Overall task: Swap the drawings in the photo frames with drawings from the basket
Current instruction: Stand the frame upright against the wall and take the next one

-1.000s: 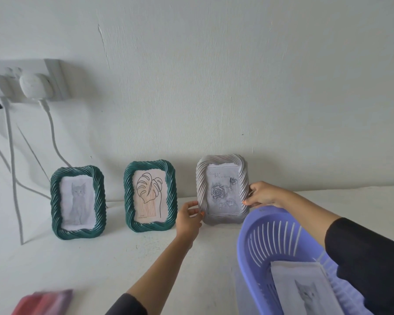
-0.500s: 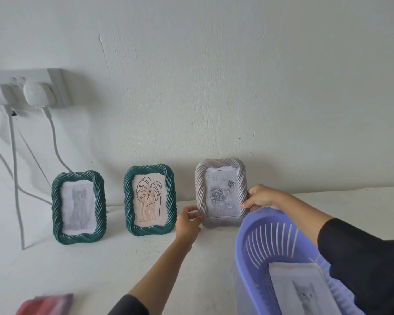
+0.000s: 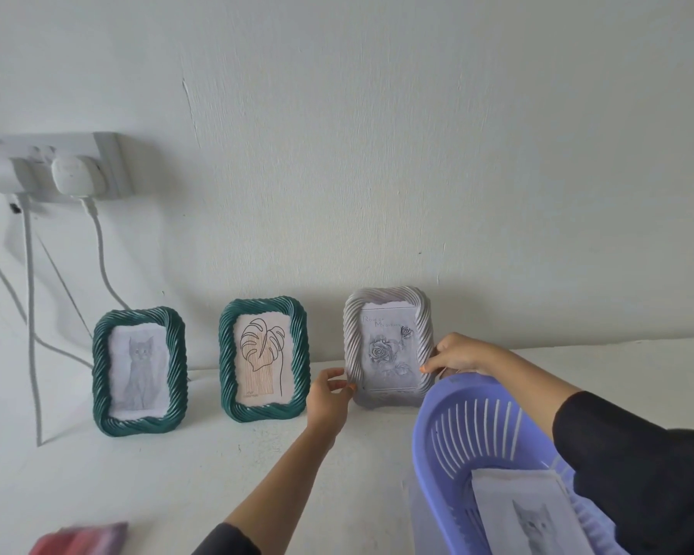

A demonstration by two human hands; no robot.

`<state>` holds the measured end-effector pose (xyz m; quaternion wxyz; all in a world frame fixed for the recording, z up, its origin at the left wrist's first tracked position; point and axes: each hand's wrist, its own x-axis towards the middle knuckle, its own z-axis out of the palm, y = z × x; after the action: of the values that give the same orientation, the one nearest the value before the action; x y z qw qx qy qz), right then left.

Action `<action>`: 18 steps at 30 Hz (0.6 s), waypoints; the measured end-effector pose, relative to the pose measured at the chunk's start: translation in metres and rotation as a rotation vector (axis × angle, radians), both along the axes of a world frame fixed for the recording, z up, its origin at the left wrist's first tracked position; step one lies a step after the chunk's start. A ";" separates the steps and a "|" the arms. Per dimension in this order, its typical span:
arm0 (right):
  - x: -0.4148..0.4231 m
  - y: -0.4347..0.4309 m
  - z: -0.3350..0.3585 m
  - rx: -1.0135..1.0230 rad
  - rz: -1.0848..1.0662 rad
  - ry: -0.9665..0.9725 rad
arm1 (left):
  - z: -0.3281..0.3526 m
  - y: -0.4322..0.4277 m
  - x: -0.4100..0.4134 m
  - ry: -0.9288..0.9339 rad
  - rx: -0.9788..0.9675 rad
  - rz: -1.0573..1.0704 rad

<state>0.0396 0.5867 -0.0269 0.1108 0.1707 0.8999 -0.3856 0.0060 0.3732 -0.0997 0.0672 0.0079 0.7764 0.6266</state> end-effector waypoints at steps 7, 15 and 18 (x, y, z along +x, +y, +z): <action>0.011 -0.008 0.021 0.268 -0.027 0.012 | 0.024 -0.009 0.006 0.133 -0.200 0.066; 0.041 -0.047 0.039 0.502 -0.044 0.242 | 0.056 -0.023 0.029 0.337 -0.363 -0.010; 0.056 -0.070 0.044 0.593 -0.022 0.270 | 0.064 -0.033 0.043 0.370 -0.413 -0.074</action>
<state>0.0960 0.5172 0.0166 -0.0684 0.1527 0.9777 -0.1272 0.0493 0.3405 -0.0358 -0.0527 0.1369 0.8858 0.4402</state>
